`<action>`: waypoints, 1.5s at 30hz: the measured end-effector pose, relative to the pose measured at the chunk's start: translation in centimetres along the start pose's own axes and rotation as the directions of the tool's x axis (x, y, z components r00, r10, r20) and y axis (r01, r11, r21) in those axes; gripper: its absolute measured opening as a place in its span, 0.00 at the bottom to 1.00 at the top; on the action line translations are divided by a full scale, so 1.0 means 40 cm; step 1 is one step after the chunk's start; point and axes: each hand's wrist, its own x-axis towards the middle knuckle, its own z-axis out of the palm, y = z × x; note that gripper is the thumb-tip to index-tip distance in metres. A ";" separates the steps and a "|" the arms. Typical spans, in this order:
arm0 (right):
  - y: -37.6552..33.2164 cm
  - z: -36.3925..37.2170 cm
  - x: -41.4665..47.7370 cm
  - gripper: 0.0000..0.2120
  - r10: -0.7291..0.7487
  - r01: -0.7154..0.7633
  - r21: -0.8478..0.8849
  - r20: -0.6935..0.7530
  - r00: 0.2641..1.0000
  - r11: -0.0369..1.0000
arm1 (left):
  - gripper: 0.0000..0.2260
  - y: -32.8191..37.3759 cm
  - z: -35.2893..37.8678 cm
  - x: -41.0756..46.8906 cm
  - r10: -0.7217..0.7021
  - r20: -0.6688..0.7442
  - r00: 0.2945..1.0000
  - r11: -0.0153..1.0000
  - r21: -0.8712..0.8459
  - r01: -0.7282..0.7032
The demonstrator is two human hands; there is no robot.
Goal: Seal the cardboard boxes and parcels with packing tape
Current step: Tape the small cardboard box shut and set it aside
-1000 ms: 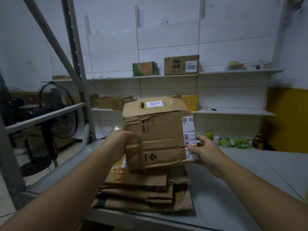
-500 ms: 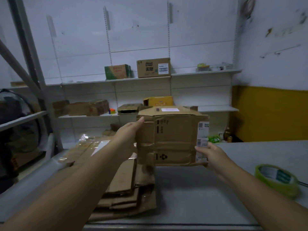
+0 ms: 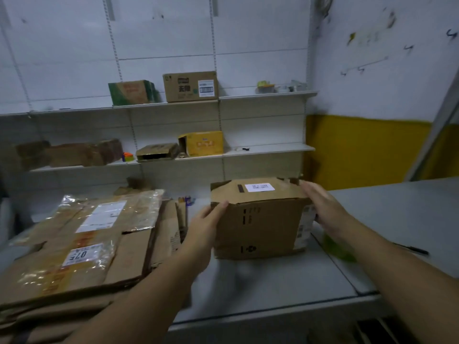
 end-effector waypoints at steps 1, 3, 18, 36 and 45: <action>0.006 0.006 0.001 0.29 -0.007 0.005 -0.046 -0.042 0.999 0.999 | 0.11 -0.004 0.008 0.007 0.017 -0.009 1.000 0.999 0.038 -0.016; 0.006 0.016 0.007 0.25 -0.008 0.000 -0.063 -0.118 0.993 0.998 | 0.14 -0.001 0.011 0.027 0.044 -0.046 0.998 0.996 0.077 -0.040; 0.002 0.027 0.070 0.14 0.060 -0.057 0.030 -0.104 0.993 0.998 | 0.21 0.066 0.002 0.119 -0.098 -0.064 0.993 0.989 0.102 0.105; 0.017 0.006 0.056 0.15 0.082 -0.077 0.334 0.001 0.997 0.939 | 0.18 0.074 -0.005 0.125 -0.246 0.022 0.969 0.969 0.035 0.245; -0.016 0.005 0.062 0.11 0.152 -0.146 -0.077 0.078 0.985 0.986 | 0.12 0.083 -0.017 0.118 -0.143 0.112 0.983 0.942 0.319 0.101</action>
